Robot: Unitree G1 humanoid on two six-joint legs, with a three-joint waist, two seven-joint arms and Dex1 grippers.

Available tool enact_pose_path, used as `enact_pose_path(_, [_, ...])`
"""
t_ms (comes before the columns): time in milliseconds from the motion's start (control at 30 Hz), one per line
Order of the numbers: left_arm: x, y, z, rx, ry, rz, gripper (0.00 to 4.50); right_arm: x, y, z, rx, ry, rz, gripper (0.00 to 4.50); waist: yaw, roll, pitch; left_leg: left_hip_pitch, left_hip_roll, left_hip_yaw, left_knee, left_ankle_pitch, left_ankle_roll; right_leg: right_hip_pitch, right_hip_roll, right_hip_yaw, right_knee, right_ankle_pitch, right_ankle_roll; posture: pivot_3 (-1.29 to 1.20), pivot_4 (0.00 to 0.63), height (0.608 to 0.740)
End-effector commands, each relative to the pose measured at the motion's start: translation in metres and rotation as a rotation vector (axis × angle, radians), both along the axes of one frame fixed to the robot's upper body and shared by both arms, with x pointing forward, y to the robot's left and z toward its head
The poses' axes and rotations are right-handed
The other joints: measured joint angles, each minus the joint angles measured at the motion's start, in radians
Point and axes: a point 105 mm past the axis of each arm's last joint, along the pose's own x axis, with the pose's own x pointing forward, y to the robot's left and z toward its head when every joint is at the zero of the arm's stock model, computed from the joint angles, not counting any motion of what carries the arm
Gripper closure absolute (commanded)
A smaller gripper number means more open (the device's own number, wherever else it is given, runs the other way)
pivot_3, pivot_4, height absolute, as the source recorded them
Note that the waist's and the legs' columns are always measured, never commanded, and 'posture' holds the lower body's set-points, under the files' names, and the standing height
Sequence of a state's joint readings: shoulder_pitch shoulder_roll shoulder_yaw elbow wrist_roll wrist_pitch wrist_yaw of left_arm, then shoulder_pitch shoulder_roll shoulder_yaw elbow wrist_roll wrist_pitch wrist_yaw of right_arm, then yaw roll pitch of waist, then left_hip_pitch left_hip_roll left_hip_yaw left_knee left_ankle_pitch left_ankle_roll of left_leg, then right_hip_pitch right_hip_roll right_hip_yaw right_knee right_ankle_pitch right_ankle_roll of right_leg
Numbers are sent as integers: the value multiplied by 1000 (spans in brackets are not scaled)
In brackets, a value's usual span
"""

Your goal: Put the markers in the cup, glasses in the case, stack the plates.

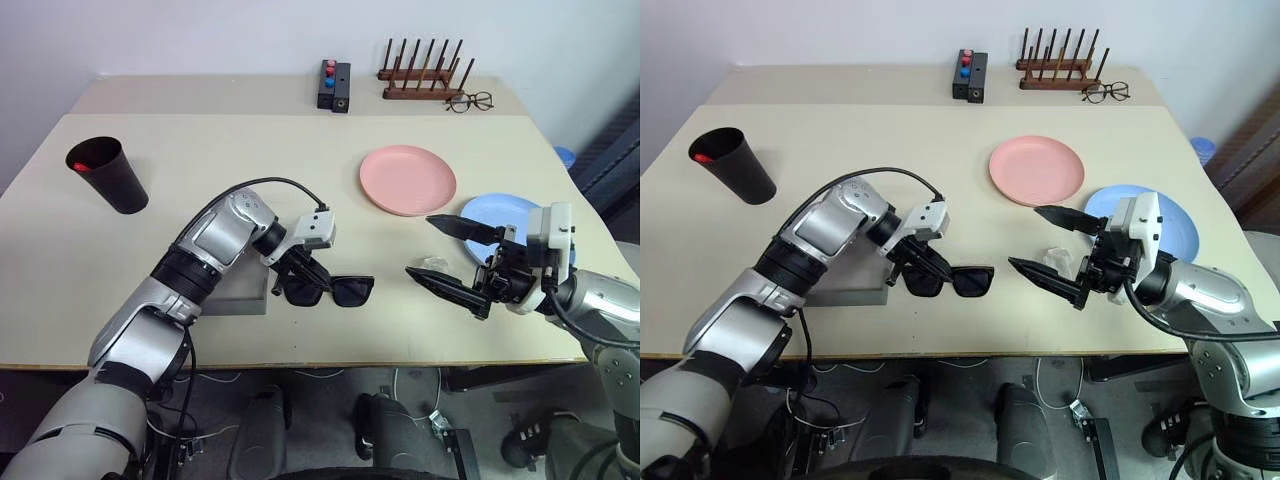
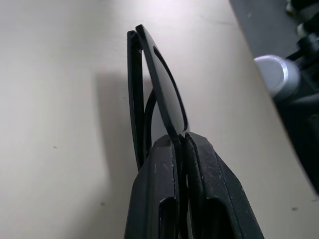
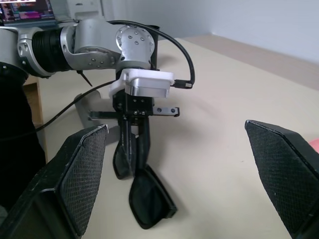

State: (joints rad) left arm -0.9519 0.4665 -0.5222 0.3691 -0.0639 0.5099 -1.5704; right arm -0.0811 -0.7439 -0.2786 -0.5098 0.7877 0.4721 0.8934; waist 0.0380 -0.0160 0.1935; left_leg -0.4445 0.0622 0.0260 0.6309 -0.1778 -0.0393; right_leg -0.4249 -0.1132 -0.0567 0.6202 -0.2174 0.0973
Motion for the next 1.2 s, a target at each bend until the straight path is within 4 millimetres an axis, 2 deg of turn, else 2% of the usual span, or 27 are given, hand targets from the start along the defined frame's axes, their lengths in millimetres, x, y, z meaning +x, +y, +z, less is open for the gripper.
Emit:
enact_pose_path(33, [5,5,27,-35,1,30,4454,-1,3,8,2,-54,12,0,0,0,0,0,0,0,0,0,0,0,0,0,0,0,0,0,150,740])
enact_pose_path(233, [9,9,49,-66,21,59,4454,2,5,10,1,-59,17,0,1,0,0,-2,0,0,0,0,0,-2,0,0,0,0,0,0,150,740])
enact_pose_path(333, [14,16,69,-104,42,108,4454,3,5,10,-1,-62,21,0,0,0,0,-2,0,0,0,0,0,-2,0,0,0,0,0,0,150,740])
enact_pose_path(533, [20,36,96,-139,-7,147,4454,4,6,9,3,-63,25,0,0,0,1,-2,0,0,0,0,0,-2,0,0,0,0,0,0,150,740])
enact_pose_path(667, [19,53,105,-134,-18,167,4454,5,7,11,5,-69,27,0,-1,0,1,-3,0,0,0,0,0,-2,0,0,0,0,0,0,150,740])
enact_pose_path(1067, [-4,125,91,14,27,249,4454,0,11,16,7,-84,90,0,1,0,1,-4,0,0,-1,0,0,-4,0,0,-1,0,0,0,150,740])
enact_pose_path(1200, [-9,155,76,122,-16,267,4454,-6,19,13,-18,-89,157,0,-1,0,1,-4,0,0,-2,0,0,-4,0,0,-1,0,0,0,150,740])
